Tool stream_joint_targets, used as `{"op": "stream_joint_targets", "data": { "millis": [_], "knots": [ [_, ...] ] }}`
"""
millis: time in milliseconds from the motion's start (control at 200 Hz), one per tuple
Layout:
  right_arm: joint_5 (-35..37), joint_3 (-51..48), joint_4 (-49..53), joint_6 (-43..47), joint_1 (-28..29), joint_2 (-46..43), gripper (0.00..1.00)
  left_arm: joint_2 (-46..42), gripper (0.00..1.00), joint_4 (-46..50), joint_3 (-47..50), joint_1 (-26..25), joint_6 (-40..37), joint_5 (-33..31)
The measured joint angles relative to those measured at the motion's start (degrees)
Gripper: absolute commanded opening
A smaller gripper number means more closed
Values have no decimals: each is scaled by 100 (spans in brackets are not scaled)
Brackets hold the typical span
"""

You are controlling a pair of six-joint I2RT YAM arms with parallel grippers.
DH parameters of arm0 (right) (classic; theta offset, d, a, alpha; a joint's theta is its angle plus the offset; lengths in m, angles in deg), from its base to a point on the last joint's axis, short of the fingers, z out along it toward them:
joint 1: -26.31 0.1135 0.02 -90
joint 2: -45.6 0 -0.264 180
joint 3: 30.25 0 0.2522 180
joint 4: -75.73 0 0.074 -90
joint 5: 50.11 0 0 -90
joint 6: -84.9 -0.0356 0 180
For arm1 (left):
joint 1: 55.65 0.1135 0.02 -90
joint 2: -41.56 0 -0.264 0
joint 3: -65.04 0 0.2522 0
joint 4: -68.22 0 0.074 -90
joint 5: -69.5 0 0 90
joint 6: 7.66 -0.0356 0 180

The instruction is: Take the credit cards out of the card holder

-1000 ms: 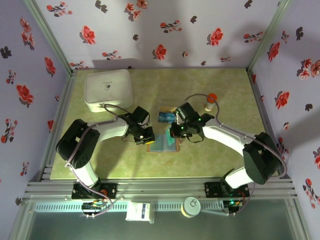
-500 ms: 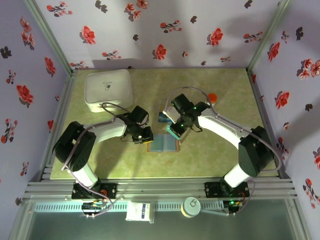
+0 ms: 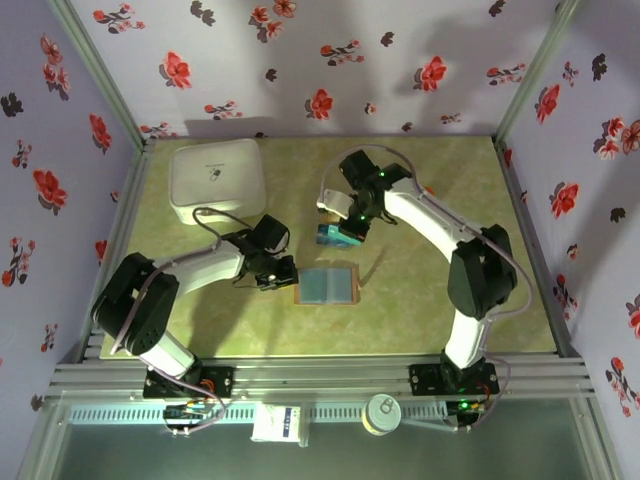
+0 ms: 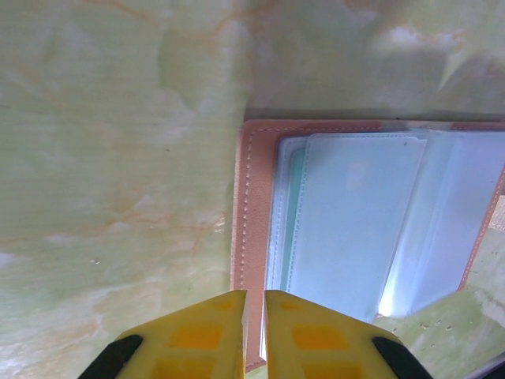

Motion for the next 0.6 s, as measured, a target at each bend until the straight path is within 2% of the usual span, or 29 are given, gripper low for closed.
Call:
{"op": "stream_joint_targets", "data": {
  "millis": [285, 600],
  "knots": [
    [-372, 1786, 739, 573, -439, 1268, 0, -151, 14, 35, 208, 199, -22, -46],
    [-579, 3547, 1513, 953, -636, 2378, 0, -190, 14, 114, 236, 426, -94, -85]
  ]
}}
